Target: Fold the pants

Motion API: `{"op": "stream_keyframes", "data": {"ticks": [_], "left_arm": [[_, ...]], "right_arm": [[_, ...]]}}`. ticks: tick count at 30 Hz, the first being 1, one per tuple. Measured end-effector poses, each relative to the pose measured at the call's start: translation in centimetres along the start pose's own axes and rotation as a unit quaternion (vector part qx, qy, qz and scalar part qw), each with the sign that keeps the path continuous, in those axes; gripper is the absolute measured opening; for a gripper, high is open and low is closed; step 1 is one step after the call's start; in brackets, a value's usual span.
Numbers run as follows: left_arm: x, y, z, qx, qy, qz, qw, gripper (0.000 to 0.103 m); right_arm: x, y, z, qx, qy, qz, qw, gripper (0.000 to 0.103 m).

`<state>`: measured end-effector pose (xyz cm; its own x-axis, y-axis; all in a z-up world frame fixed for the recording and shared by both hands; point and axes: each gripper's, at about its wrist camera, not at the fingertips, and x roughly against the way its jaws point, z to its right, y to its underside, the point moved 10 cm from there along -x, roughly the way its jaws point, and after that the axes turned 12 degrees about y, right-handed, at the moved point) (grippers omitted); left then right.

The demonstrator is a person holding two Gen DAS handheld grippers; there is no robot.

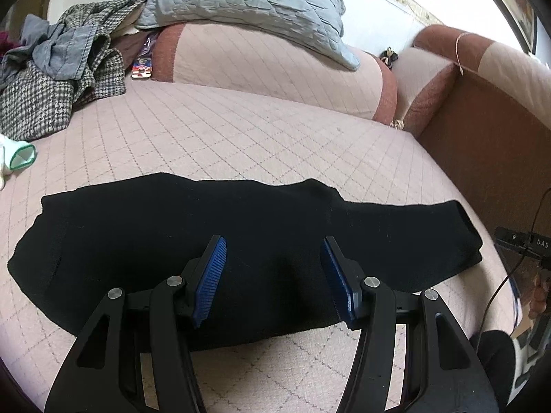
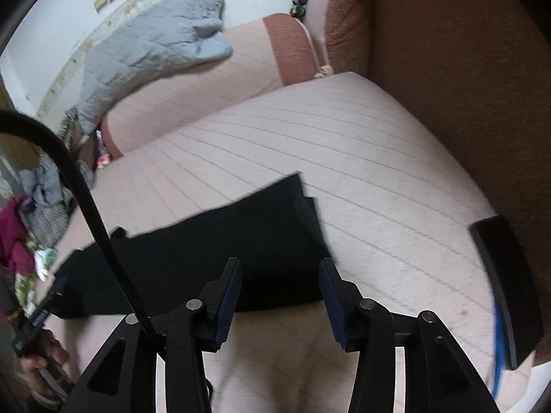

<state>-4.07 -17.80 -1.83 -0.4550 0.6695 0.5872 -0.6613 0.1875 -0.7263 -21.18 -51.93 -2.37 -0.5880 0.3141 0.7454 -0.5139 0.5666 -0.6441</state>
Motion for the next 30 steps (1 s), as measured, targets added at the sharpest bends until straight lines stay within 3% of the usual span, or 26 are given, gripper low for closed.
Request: {"op": "stream_keyframes", "data": {"ticks": [7, 16, 22, 30], "left_arm": [[0.3, -0.3, -0.4, 0.017, 0.006, 0.004, 0.9998, 0.056], [0.1, 0.4, -0.2, 0.009, 0.016, -0.015, 0.9997, 0.056], [1.9, -0.3, -2.0, 0.022, 0.001, 0.006, 0.9997, 0.056], [4.7, 0.2, -8.3, 0.095, -0.041, 0.029, 0.9942, 0.056]], "right_arm": [[0.1, -1.0, -4.7, 0.029, -0.016, 0.014, 0.999, 0.045], [-1.2, -3.1, -5.7, 0.04, -0.03, 0.028, 0.998, 0.045], [-2.6, -3.7, -12.5, 0.13, -0.081, 0.033, 0.988, 0.045], [-5.5, -0.1, -25.4, 0.222, -0.173, -0.009, 0.96, 0.045]]}}
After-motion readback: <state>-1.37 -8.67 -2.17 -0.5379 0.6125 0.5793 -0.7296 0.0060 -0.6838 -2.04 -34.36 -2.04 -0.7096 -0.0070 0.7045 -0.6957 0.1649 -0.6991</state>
